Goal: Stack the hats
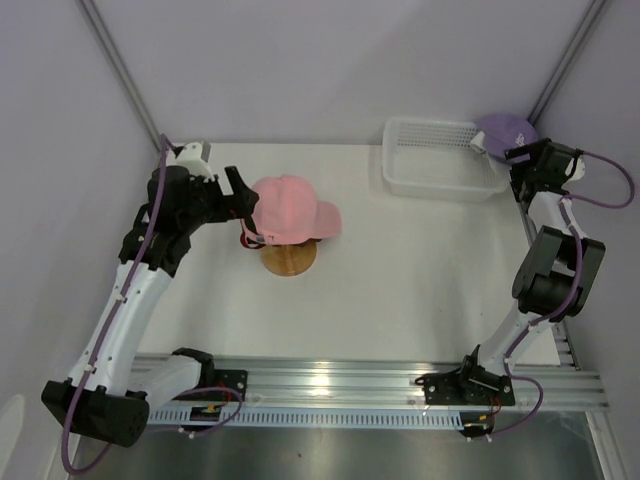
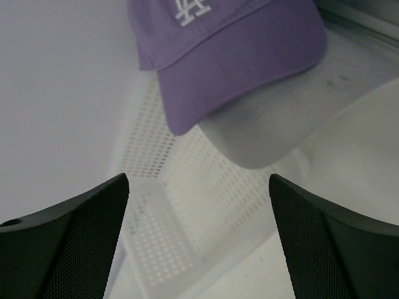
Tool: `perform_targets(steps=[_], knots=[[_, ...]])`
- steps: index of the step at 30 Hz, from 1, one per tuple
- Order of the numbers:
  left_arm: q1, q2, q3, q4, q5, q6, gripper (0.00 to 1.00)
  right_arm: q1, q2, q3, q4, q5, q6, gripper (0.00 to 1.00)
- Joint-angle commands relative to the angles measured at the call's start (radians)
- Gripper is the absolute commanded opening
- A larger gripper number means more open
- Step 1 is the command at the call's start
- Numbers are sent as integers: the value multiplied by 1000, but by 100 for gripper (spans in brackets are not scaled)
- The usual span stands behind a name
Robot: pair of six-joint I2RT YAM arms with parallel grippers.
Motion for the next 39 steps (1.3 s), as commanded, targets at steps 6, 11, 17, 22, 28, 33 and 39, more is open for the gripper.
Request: perform_targets(steps=[6,11,17,22,28,33,39], knots=[[96,-3,-63,110,144,-61,99,60,23,-41,360,181,223,90],[104,-11,-73,119,145,-58,99,59,92,-23,387,192,276,82],[126,-11,-78,125,161,-61,99,74,114,-20,370,224,310,74],[132,-8,-80,131,165,-63,100,88,125,-26,379,263,293,75],[150,0,-89,131,170,-64,100,82,169,38,355,315,273,63],[173,9,-86,133,179,-67,99,85,238,135,293,323,270,56],[192,2,-99,144,196,-74,100,88,253,152,296,352,269,5]])
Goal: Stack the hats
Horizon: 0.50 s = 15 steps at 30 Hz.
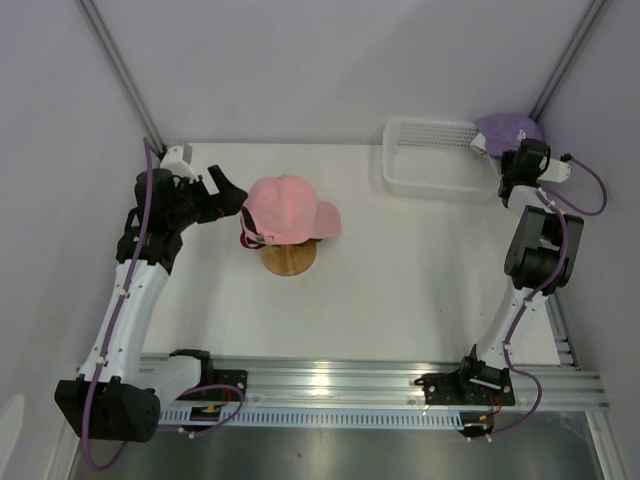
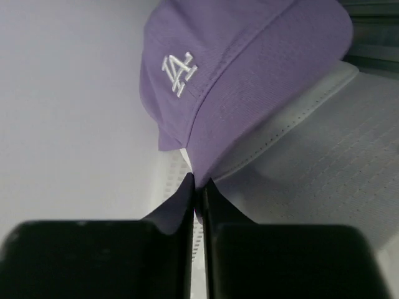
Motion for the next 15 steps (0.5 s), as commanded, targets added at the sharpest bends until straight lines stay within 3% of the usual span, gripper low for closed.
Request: perform_targets(steps=[1,6,15], knots=[[15,-8,-11,43,29,-16,99,4,4,45,7,65,-10,0],[18,-27,-17,46,36,-16,99,35,-51,54,30,88,-112,0],[18,-90,-49,61,55,-27,100,110,-254,31,234,67,-309,0]])
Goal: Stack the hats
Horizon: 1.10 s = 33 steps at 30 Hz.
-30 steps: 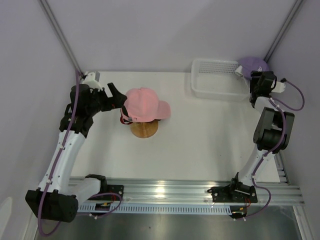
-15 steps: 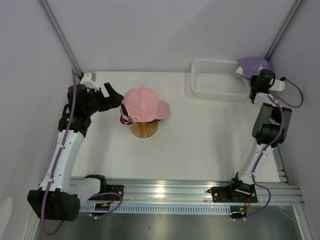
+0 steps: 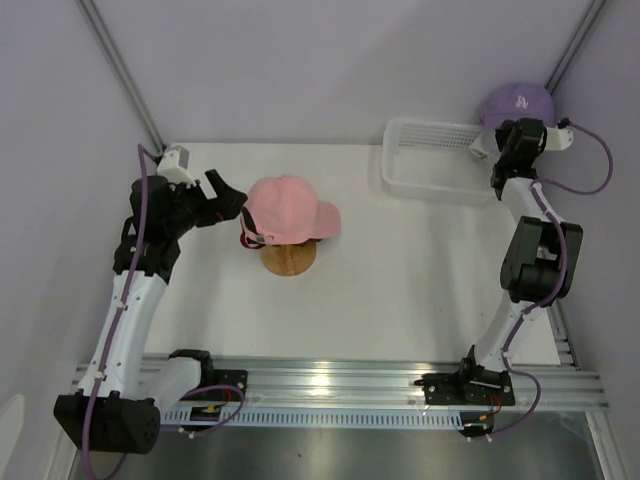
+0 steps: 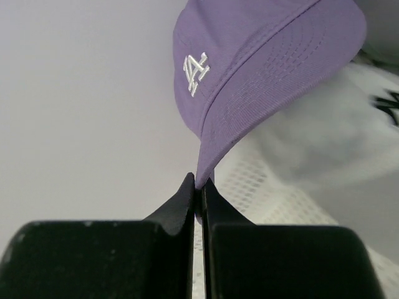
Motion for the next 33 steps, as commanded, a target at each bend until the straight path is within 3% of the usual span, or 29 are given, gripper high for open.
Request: perform_targets(steps=[1,7,9,13,16,18,22,28,33], knots=[[12,-53,-13,52,38,-19,100,53,-162,14,208,4,-139,0],[12,-102,-24,50,10,-26,99,139,-336,-30,279,-63,-218,0],[12,-125,-26,41,-5,-37,99,141,-377,-40,299,-207,-143,0],[12,-152,-12,9,-54,-104,99,169,-373,28,352,-677,-51,0],[12,-163,26,-31,-94,-143,99,248,-354,109,311,-923,-31,0],[12,-172,71,-80,-140,-167,99,323,-354,153,200,-1001,-73,0],[21,-195,62,-62,-123,-250,99,469,-332,193,132,-1194,-107,0],[99,-202,-47,18,-93,-338,100,618,-276,198,153,-1350,-35,0],[251,-301,-141,52,-106,-381,99,659,-239,203,181,-1393,-17,0]])
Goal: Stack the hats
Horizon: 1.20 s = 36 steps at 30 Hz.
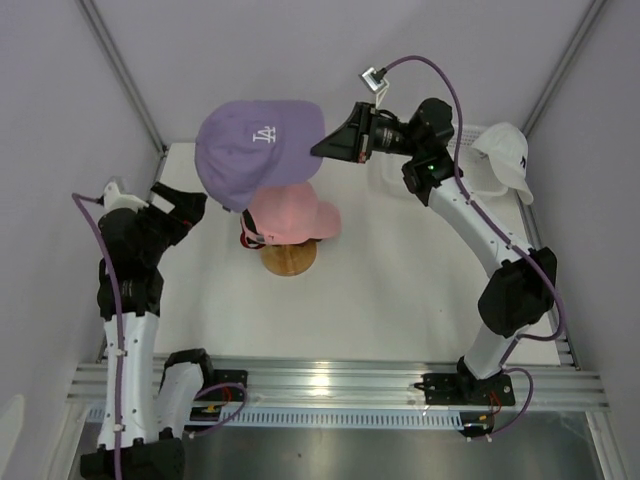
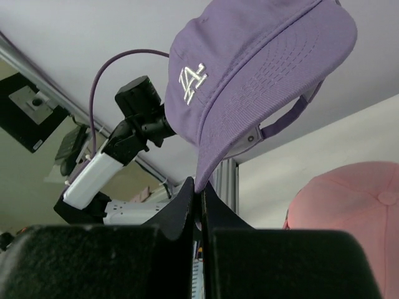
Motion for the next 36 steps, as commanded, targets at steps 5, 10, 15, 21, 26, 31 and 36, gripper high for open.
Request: perform_targets(steps=[5,10,15,21,26,31,36], knots=[[186,-145,-148,100,-69,-91,100,44,64,42,123,-115,76,0],[302,-71,-262,338,254,-160,99,54,136,47,221,-141,129,0],[313,76,-284,471,503,-148,97,46,197,65,253,-153,145,0],[313,136,-345,631,632,-180,97,43,257,82,362,-152,236,0],[310,248,-327,640,712,-171,95,40,283,99,428,-141,288,0],[305,283,-328,579,637,-134,94,40,294,108,531,-143,371,0],[302,293,-348,734,692,-237,94,40,286,104,582,-153,413,0]])
